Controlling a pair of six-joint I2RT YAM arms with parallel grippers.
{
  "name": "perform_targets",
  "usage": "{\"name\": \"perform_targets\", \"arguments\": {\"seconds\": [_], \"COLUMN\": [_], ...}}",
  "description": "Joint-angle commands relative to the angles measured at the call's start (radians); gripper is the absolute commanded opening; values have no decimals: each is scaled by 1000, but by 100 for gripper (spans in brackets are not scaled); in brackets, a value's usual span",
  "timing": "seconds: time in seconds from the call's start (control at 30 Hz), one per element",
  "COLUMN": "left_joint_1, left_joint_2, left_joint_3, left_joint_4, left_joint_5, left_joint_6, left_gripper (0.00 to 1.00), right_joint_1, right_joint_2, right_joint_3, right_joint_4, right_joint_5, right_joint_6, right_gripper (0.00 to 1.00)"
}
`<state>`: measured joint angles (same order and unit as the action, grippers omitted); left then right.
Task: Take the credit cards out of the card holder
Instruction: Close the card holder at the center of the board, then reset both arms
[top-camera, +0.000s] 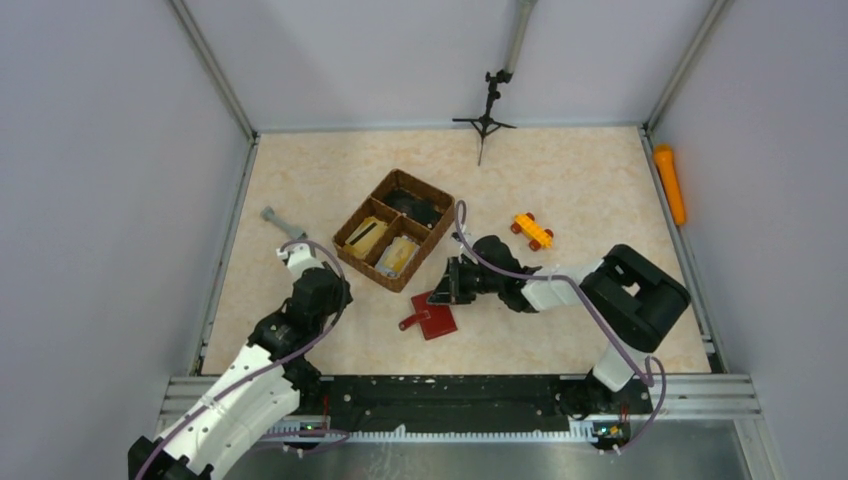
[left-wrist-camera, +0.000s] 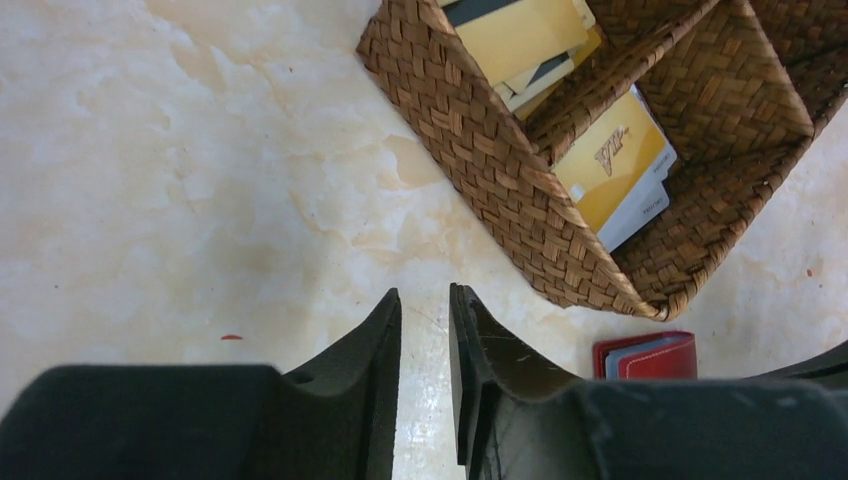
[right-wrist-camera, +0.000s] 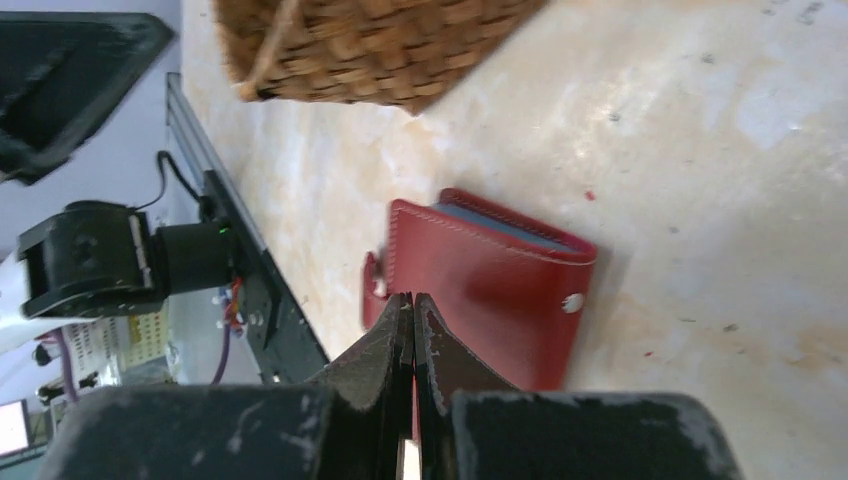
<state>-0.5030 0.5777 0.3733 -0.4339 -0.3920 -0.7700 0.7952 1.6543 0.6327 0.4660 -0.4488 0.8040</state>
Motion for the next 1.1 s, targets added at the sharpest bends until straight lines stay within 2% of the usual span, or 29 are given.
{"name": "perform_targets", "arguments": {"seconds": [0.0, 0.17, 0.23, 0.3, 0.37, 0.5, 0.57, 0.67, 0.73, 0.8, 0.87, 0.97, 1.03, 1.07], "left_joint_1": [7, 6, 6, 7, 6, 8, 9, 9, 11, 15, 29, 73, 94, 110], "left_joint_2": [23, 45, 49, 50, 44, 23, 1, -52, -83, -101, -86, -28, -3, 10], "left_joint_3": [52, 40, 36, 39, 42, 23, -2, -60, -97, -132, -155, -138, -155, -176], "left_joint_4": [79, 152, 172, 183, 199, 271, 331, 456, 536, 610, 681, 700, 756, 832], "left_joint_5": [-78, -59, -72, -101, -139, -224, -249, -252, -258, -282, -323, -371, -386, -372], "left_joint_6": [39, 52, 65, 87, 120, 210, 276, 366, 443, 511, 562, 608, 630, 648], "left_gripper": [30, 47, 54, 69, 77, 87, 90, 93, 98, 99, 99, 99, 99, 99], "right_joint_1": [-25, -101, -117, -125, -137, -179, -201, -215, -217, -218, -232, -299, -337, -372], "right_joint_2": [105, 136, 57, -48, -159, -385, -484, -621, -708, -783, -850, -953, -986, -992], "right_joint_3": [34, 41, 26, 47, 76, 101, 88, 27, -13, -99, -187, -289, -390, -446], "right_joint_4": [21, 6, -11, -114, -259, -441, -502, -506, -483, -383, -261, -153, 11, 121], "right_joint_5": [55, 35, 36, 73, 126, 296, 424, 675, 832, 996, 1142, 1114, 1169, 1143], "right_joint_6": [-23, -10, -24, -76, -142, -233, -267, -343, -404, -487, -537, -599, -688, -718], "right_gripper": [0, 0, 0, 0, 0, 0, 2, 7, 8, 12, 12, 20, 38, 43]}}
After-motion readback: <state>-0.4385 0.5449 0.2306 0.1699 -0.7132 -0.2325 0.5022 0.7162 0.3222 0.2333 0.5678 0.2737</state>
